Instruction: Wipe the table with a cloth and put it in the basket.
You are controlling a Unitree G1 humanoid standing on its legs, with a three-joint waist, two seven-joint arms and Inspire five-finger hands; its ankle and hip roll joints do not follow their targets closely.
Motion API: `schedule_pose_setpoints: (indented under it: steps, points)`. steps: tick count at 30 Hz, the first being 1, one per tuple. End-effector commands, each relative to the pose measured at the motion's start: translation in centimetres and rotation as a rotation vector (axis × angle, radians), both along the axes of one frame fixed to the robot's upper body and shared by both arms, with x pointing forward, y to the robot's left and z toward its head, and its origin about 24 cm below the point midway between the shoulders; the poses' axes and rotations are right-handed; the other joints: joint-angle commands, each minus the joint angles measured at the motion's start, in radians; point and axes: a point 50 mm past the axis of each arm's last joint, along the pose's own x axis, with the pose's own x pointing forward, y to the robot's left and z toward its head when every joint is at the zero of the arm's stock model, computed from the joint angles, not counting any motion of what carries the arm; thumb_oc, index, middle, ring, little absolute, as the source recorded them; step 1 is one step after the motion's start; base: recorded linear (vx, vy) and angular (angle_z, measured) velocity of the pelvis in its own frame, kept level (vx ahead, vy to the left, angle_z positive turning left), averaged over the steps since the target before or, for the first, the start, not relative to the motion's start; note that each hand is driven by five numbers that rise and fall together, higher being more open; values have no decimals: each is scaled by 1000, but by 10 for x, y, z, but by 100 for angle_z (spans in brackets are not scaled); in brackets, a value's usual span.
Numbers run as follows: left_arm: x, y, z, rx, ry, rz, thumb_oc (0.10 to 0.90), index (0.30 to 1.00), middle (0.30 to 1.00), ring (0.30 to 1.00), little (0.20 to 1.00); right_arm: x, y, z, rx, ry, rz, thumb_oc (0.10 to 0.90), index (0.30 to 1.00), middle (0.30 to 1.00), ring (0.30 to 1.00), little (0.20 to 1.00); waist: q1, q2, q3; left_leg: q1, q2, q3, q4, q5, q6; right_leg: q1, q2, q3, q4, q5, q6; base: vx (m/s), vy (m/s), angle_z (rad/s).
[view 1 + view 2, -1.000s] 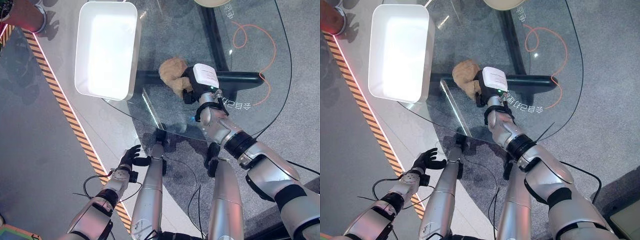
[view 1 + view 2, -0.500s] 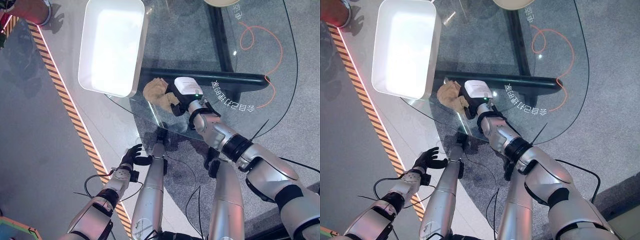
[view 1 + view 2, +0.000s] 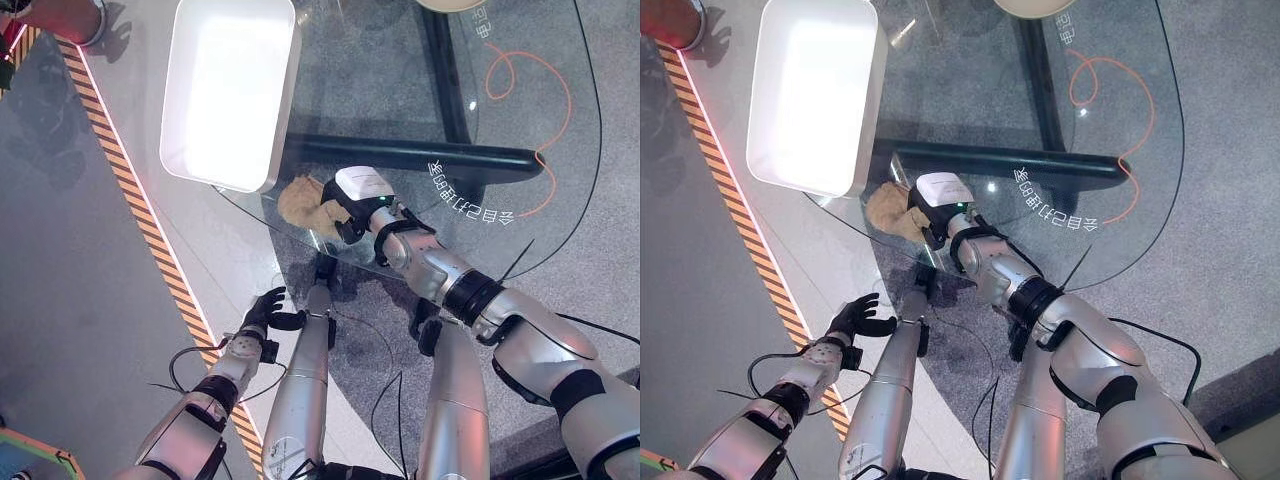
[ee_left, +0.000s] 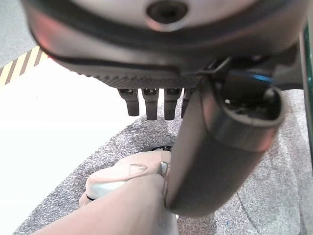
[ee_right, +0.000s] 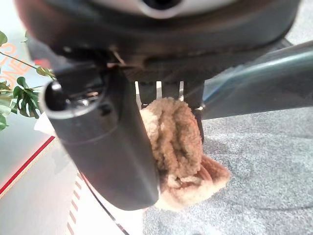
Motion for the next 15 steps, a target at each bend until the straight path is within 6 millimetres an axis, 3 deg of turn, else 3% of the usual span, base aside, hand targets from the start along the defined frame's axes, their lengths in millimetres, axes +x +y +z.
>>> schedule_pose_setpoints:
  steps: [1,7,9,15]
  points:
    - [-11,12,-13,63,77,11,800,900,900,900,900,-6,34,53,181,-242,112,100,300,300,300,200,4,-6,-10,9,-126,124,113,-119,122,32,41,-19,-292,223,20,0,0,0]
    - [-14,17,-15,68,81,15,800,900,900,900,900,12,-11,79,304,-404,-88,100,300,300,300,200,8,-9,-10,0,-119,122,125,-124,124,26,41,-24,-283,225,24,8,-4,3]
    - [-21,17,-21,70,94,14,800,900,900,900,900,17,-32,85,363,-452,-179,100,300,300,300,200,11,-11,-10,23,-118,120,137,-159,124,46,42,-18,-265,195,33,56,-24,2]
    - [-22,21,-21,70,92,32,800,900,900,900,900,22,-77,105,449,-563,-348,100,300,300,300,200,6,-17,-10,12,-114,122,145,-169,129,34,46,-18,-260,194,35,-1,1,-2]
